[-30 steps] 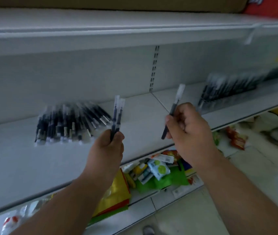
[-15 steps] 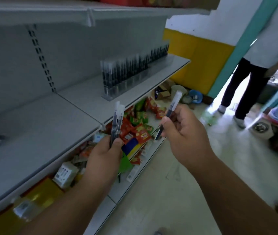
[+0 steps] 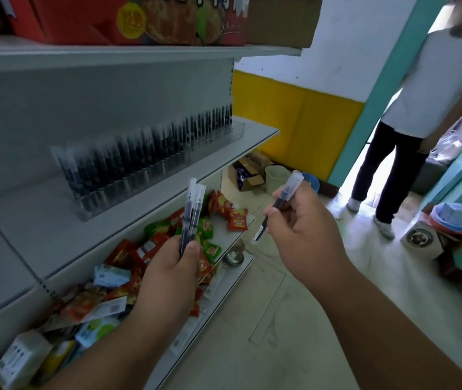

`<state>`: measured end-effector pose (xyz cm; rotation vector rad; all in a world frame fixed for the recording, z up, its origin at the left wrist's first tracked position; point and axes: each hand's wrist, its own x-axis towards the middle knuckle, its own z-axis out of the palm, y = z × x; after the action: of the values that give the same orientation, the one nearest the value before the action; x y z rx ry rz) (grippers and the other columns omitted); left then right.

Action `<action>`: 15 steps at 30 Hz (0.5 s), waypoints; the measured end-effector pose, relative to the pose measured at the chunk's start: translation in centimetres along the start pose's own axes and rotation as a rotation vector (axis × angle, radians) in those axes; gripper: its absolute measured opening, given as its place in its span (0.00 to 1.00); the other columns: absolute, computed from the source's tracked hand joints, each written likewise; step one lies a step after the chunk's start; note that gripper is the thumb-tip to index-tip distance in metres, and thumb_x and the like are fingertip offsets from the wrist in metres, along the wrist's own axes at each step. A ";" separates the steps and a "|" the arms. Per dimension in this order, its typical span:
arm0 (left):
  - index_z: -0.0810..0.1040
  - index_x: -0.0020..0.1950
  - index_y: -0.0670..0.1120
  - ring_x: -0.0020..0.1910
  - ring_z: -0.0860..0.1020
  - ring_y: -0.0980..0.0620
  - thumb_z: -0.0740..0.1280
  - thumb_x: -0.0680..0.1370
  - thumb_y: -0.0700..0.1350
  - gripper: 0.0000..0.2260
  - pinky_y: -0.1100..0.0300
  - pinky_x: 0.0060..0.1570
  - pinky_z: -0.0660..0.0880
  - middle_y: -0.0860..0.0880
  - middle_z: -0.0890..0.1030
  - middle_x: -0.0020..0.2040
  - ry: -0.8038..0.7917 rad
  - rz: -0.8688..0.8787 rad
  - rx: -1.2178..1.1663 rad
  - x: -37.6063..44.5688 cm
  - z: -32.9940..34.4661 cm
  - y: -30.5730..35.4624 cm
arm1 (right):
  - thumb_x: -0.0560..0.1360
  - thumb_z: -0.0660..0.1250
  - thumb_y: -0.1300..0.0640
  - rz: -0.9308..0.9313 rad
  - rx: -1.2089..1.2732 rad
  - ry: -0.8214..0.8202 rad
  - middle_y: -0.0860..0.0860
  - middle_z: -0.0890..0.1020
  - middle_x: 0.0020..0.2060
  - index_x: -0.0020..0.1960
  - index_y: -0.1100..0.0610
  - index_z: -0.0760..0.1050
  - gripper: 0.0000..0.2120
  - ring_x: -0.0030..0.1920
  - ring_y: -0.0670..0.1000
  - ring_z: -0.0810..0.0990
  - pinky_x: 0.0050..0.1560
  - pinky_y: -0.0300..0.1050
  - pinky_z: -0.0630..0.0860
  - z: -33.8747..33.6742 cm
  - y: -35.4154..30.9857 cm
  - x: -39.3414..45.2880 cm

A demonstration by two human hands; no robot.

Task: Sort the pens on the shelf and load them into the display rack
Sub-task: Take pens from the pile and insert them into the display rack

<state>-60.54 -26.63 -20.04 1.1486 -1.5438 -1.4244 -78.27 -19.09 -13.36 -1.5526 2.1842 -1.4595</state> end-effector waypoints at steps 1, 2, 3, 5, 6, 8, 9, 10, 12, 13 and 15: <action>0.72 0.40 0.49 0.30 0.65 0.49 0.59 0.82 0.54 0.13 0.51 0.34 0.66 0.48 0.69 0.31 0.007 0.004 0.008 1.0 0.4 0.1 | 0.75 0.63 0.51 0.001 0.021 0.003 0.46 0.80 0.39 0.51 0.46 0.70 0.05 0.41 0.47 0.81 0.43 0.58 0.79 0.2 0.6 1.0; 0.72 0.40 0.49 0.30 0.65 0.49 0.59 0.82 0.54 0.14 0.50 0.34 0.65 0.48 0.68 0.31 0.009 0.002 0.009 2.0 0.8 0.2 | 0.75 0.63 0.51 0.006 0.035 0.006 0.46 0.80 0.39 0.51 0.45 0.70 0.05 0.41 0.48 0.81 0.43 0.58 0.79 0.5 1.2 2.1; 0.72 0.39 0.49 0.30 0.65 0.50 0.58 0.82 0.55 0.14 0.50 0.35 0.66 0.49 0.68 0.30 0.009 0.003 0.010 3.1 1.2 0.3 | 0.76 0.63 0.50 0.007 0.045 0.009 0.46 0.80 0.38 0.51 0.45 0.70 0.05 0.40 0.48 0.81 0.43 0.59 0.79 0.8 1.8 3.2; 0.72 0.37 0.52 0.28 0.66 0.52 0.58 0.82 0.55 0.15 0.52 0.34 0.66 0.50 0.69 0.29 0.006 0.006 0.041 5.7 2.1 0.8 | 0.76 0.62 0.47 0.000 0.052 0.019 0.45 0.79 0.38 0.50 0.45 0.70 0.04 0.40 0.49 0.82 0.43 0.59 0.80 1.3 2.9 5.5; 0.72 0.36 0.53 0.28 0.66 0.52 0.58 0.82 0.55 0.15 0.53 0.33 0.66 0.50 0.69 0.29 0.001 0.009 0.052 7.1 2.6 1.1 | 0.76 0.60 0.44 0.001 0.047 0.028 0.46 0.79 0.38 0.50 0.44 0.70 0.06 0.41 0.50 0.82 0.43 0.59 0.80 1.5 3.3 6.7; 0.73 0.39 0.51 0.27 0.65 0.53 0.59 0.82 0.53 0.13 0.54 0.32 0.64 0.50 0.69 0.30 -0.013 0.013 0.000 10.2 3.9 1.8 | 0.75 0.57 0.38 -0.005 0.012 0.040 0.47 0.80 0.39 0.50 0.43 0.69 0.11 0.40 0.50 0.82 0.42 0.59 0.80 1.6 3.9 9.1; 0.74 0.43 0.48 0.27 0.65 0.53 0.59 0.82 0.52 0.12 0.54 0.32 0.63 0.51 0.68 0.30 -0.018 0.010 -0.042 11.6 4.6 2.2 | 0.75 0.55 0.37 -0.018 -0.006 0.041 0.47 0.80 0.39 0.51 0.42 0.69 0.11 0.40 0.50 0.82 0.42 0.58 0.79 1.5 4.3 10.3; 0.73 0.45 0.45 0.27 0.64 0.53 0.60 0.83 0.51 0.12 0.55 0.31 0.63 0.52 0.68 0.30 -0.023 0.014 -0.069 12.7 5.3 2.6 | 0.75 0.55 0.37 -0.029 -0.011 0.044 0.47 0.80 0.39 0.51 0.42 0.69 0.11 0.40 0.50 0.82 0.42 0.58 0.79 1.4 4.6 11.3; 0.72 0.44 0.44 0.27 0.64 0.53 0.60 0.83 0.50 0.12 0.54 0.32 0.63 0.53 0.68 0.29 -0.036 0.025 -0.077 14.5 6.4 2.9 | 0.75 0.55 0.38 -0.043 0.002 0.047 0.47 0.80 0.39 0.51 0.41 0.69 0.10 0.41 0.50 0.81 0.43 0.58 0.79 1.4 5.5 13.2; 0.72 0.44 0.44 0.27 0.64 0.53 0.60 0.83 0.50 0.12 0.54 0.32 0.63 0.53 0.68 0.29 -0.037 0.022 -0.078 15.1 6.9 2.9 | 0.76 0.56 0.39 -0.050 0.006 0.044 0.47 0.80 0.39 0.51 0.40 0.69 0.09 0.41 0.50 0.81 0.43 0.58 0.79 1.5 6.1 14.0; 0.71 0.42 0.44 0.27 0.64 0.53 0.60 0.83 0.50 0.13 0.54 0.32 0.63 0.52 0.68 0.29 -0.021 0.018 -0.085 16.4 7.6 2.6 | 0.78 0.57 0.43 -0.055 0.002 0.026 0.47 0.79 0.38 0.50 0.42 0.70 0.06 0.40 0.50 0.81 0.42 0.57 0.78 1.9 7.4 15.6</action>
<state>-73.50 -39.50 -19.26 1.0693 -1.4895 -1.4801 -89.80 -32.07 -13.24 -1.6149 2.1696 -1.5056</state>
